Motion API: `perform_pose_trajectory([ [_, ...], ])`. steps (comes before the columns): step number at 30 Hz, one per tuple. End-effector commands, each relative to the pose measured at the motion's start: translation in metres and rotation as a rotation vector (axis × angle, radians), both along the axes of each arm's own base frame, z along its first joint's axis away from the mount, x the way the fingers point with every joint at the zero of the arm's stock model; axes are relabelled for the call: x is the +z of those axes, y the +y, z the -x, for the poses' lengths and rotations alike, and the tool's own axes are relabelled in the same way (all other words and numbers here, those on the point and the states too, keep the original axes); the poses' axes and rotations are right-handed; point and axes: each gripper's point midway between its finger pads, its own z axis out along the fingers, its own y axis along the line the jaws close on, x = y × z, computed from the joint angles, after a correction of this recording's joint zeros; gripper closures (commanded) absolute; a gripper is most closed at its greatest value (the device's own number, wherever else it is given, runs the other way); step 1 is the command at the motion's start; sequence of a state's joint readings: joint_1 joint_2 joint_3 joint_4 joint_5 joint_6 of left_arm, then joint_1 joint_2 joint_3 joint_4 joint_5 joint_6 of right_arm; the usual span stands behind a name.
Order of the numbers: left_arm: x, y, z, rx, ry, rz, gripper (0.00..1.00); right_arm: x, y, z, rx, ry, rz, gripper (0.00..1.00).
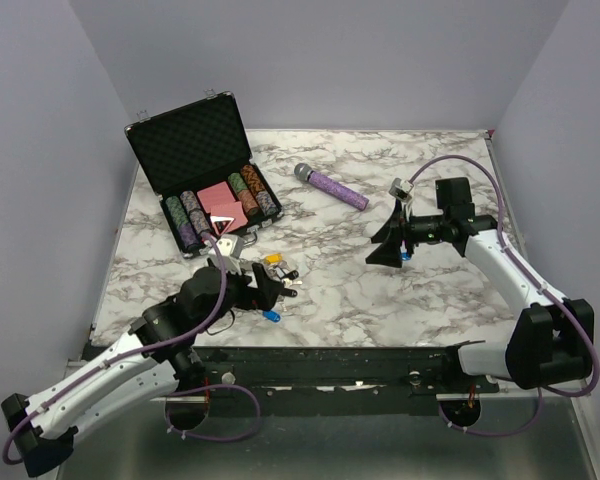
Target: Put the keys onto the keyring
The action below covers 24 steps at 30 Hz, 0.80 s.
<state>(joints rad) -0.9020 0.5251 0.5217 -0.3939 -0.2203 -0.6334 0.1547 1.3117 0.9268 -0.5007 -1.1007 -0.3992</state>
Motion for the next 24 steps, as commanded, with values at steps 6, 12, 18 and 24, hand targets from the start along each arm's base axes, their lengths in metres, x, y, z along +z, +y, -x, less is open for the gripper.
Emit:
perform_pose_trajectory([
  [6,-0.067,0.028,0.006,0.277,0.34,0.019,0.02,0.015,0.001,-0.001,-0.036,-0.035,-0.052,0.14],
  [12,-0.096,0.032,0.005,0.329,0.397,-0.019,0.1,0.015,0.001,-0.002,-0.05,-0.043,-0.055,0.14],
  [18,-0.118,0.049,0.003,0.443,0.451,-0.054,0.2,0.013,0.001,-0.004,-0.055,-0.036,-0.057,0.14],
  [24,-0.123,0.07,0.003,0.573,0.48,-0.118,0.35,0.01,0.001,-0.004,-0.057,-0.026,-0.057,0.14],
])
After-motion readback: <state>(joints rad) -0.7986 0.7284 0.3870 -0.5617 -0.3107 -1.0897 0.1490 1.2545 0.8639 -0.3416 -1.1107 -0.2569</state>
